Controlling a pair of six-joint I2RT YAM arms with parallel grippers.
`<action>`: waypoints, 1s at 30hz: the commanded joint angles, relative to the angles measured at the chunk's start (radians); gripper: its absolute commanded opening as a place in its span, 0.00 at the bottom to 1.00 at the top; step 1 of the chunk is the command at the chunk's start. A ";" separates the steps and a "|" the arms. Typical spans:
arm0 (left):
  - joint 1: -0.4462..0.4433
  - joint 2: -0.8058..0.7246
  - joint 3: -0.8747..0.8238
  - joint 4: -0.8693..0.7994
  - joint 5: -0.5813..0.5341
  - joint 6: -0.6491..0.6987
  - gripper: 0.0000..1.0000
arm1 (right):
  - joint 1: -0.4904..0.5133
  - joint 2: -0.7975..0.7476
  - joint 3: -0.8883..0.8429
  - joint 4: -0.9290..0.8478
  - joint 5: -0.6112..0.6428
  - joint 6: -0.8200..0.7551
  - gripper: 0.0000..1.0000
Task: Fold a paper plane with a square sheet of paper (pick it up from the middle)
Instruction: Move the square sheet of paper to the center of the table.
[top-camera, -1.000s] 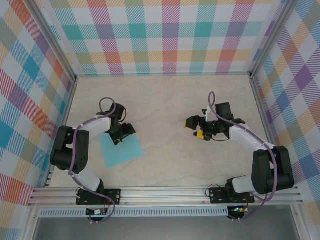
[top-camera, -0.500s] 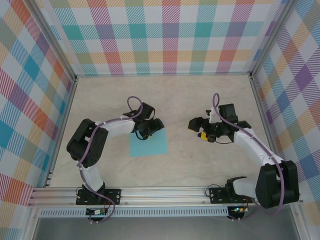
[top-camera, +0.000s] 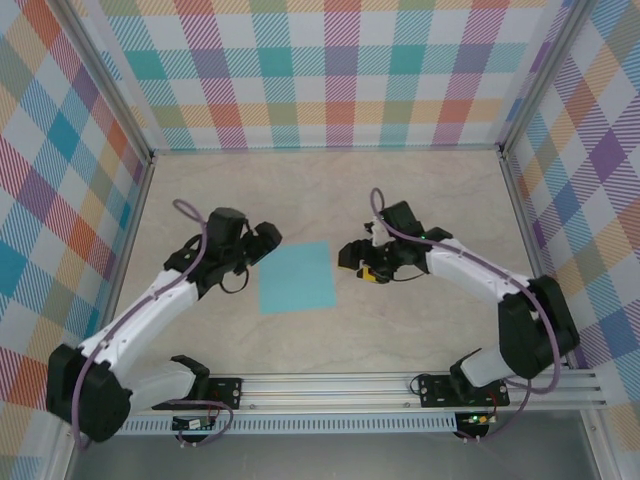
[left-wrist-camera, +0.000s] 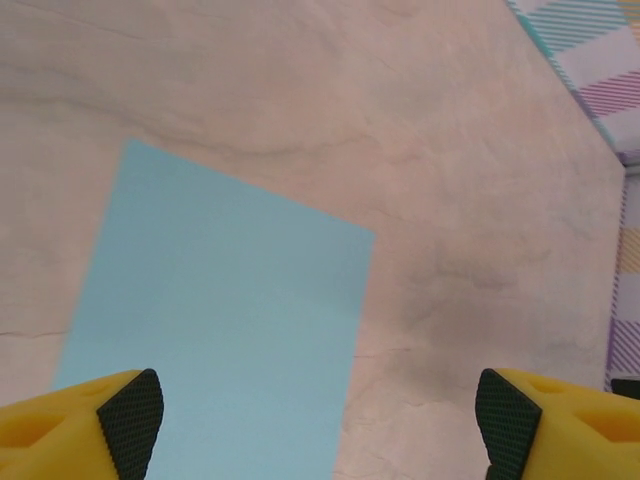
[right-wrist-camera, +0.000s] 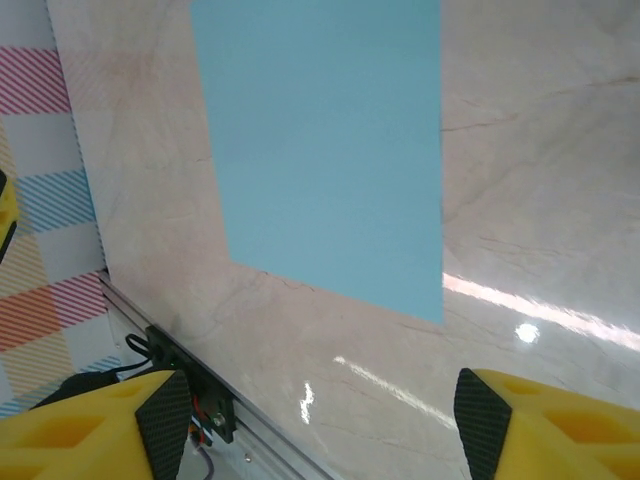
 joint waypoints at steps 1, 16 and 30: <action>0.044 -0.079 -0.096 -0.087 0.016 0.046 0.85 | 0.064 0.094 0.082 0.032 0.077 0.055 0.71; 0.073 -0.264 -0.234 -0.102 0.056 0.102 0.91 | 0.186 0.501 0.409 -0.054 0.106 0.113 0.65; 0.071 -0.231 -0.268 0.023 0.194 0.106 0.92 | 0.158 0.523 0.353 -0.292 0.293 -0.100 0.64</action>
